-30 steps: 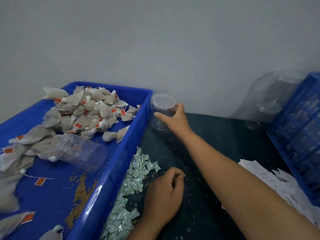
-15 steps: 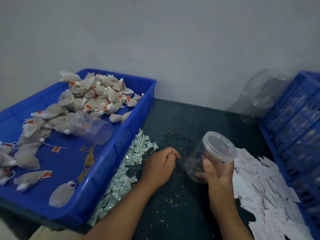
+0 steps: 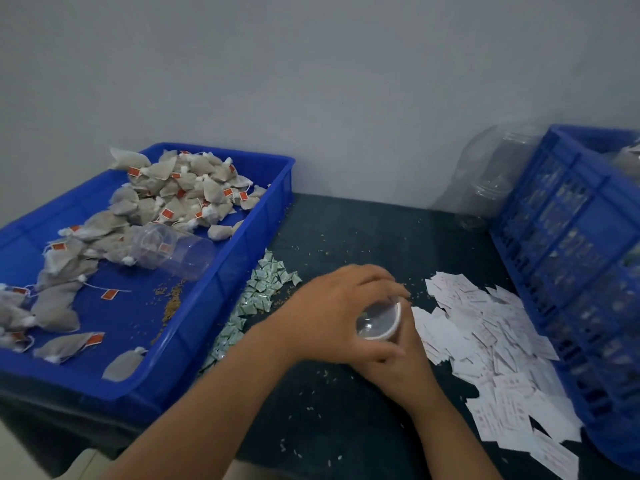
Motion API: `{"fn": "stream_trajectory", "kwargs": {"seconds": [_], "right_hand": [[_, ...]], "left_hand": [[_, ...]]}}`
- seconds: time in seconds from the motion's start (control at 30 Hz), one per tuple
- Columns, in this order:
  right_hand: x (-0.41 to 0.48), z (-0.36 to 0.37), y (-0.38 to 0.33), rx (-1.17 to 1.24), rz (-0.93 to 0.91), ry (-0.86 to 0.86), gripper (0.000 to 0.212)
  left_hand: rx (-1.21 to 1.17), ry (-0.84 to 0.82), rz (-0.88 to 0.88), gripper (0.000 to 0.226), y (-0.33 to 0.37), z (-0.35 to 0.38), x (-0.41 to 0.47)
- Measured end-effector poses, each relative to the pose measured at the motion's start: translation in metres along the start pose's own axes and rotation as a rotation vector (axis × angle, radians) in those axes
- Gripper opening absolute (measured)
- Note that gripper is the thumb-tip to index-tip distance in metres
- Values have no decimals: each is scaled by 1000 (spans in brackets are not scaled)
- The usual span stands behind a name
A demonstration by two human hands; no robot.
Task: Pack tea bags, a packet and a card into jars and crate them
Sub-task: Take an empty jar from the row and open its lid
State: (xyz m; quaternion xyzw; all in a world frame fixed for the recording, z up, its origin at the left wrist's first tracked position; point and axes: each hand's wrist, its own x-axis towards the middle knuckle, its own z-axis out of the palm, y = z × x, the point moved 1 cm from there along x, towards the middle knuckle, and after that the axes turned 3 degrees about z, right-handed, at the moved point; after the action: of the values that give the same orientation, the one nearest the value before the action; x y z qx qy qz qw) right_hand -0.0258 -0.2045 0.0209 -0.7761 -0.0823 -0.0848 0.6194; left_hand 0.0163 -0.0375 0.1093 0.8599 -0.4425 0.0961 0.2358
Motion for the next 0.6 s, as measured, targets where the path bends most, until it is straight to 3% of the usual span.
{"fn": "stream_trajectory", "kwargs": {"seconds": [0.2,0.37,0.6], "right_hand": [[2,2,3,-350,1,100,82],[3,15,6,-669,-296,362,83],[5,19,11,-839,-500,434,68]], "left_hand": [[207,124,-178,52,20,6,-10],[3,108,-704,52,16,8,-11],[-229,76,-942,63,2,-4,-12]]}}
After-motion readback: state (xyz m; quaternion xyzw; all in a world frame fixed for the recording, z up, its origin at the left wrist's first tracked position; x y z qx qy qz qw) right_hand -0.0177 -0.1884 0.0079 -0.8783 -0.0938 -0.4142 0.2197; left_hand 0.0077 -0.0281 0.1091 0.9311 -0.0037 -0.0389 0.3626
